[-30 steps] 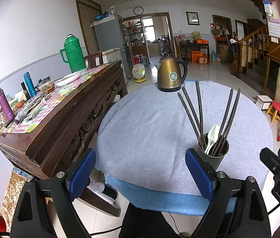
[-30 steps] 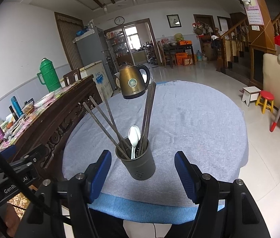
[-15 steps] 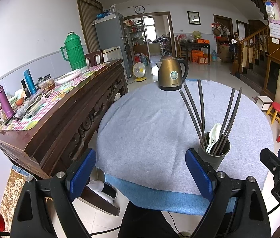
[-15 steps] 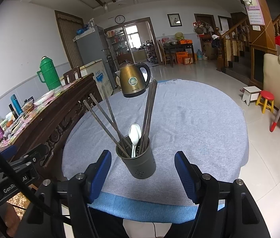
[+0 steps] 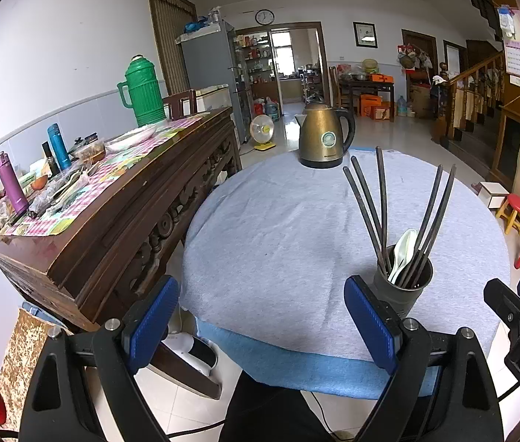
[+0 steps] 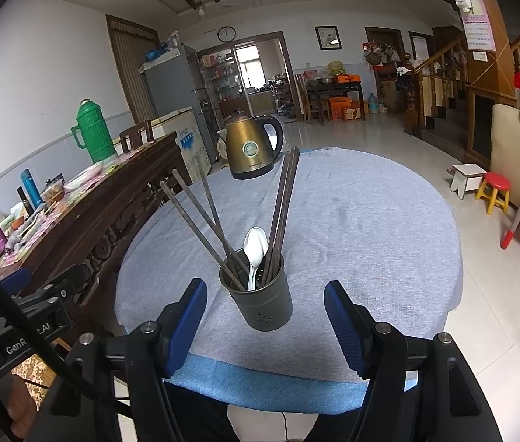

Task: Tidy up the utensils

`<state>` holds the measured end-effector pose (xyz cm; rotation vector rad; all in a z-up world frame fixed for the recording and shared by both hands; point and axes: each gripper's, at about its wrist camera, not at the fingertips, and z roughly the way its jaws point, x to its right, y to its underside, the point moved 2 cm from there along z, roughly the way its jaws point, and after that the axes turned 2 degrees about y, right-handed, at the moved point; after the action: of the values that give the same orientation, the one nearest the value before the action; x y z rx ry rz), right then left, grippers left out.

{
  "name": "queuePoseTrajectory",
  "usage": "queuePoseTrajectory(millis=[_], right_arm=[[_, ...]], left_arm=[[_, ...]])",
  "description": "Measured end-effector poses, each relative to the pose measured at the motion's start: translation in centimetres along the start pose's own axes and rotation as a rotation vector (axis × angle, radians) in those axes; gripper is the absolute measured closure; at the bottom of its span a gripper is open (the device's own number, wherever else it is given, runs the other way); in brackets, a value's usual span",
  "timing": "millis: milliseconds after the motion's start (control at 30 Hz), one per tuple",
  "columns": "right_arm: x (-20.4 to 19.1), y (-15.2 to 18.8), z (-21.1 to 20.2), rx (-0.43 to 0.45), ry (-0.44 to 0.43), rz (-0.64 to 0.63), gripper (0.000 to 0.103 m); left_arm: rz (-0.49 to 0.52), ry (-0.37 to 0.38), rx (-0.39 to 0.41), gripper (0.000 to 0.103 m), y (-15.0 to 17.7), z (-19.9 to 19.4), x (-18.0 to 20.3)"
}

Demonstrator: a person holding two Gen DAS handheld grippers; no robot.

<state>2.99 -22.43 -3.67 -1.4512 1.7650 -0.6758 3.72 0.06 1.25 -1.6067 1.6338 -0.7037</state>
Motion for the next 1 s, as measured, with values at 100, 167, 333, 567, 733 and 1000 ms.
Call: queuePoseTrajectory(millis=[100,167,333,567,733,1000], right_arm=[[-0.07,0.00,-0.03,0.001,0.000,-0.005,0.033],[-0.09,0.00,0.00,0.000,-0.001,-0.007,0.033],[-0.13,0.03,-0.01,-0.002,-0.003,-0.007,0.033],[-0.03,-0.05,-0.15,0.003,-0.004,-0.001,0.033],[0.11,-0.19,-0.36,0.011,-0.004,0.004,0.033],[0.19,-0.27,-0.34,0.014,-0.004,0.004,0.033]], left_arm=[[-0.004,0.000,-0.001,0.012,0.01,0.02,-0.12],[-0.005,0.000,-0.003,0.012,0.00,0.10,-0.21],[-0.003,0.001,-0.006,0.012,0.01,0.16,-0.24],[-0.003,0.000,-0.006,0.012,0.00,0.14,-0.23],[-0.002,0.000,-0.006,0.012,-0.01,0.11,-0.15],[-0.003,0.001,-0.006,0.012,-0.07,0.10,-0.06]])
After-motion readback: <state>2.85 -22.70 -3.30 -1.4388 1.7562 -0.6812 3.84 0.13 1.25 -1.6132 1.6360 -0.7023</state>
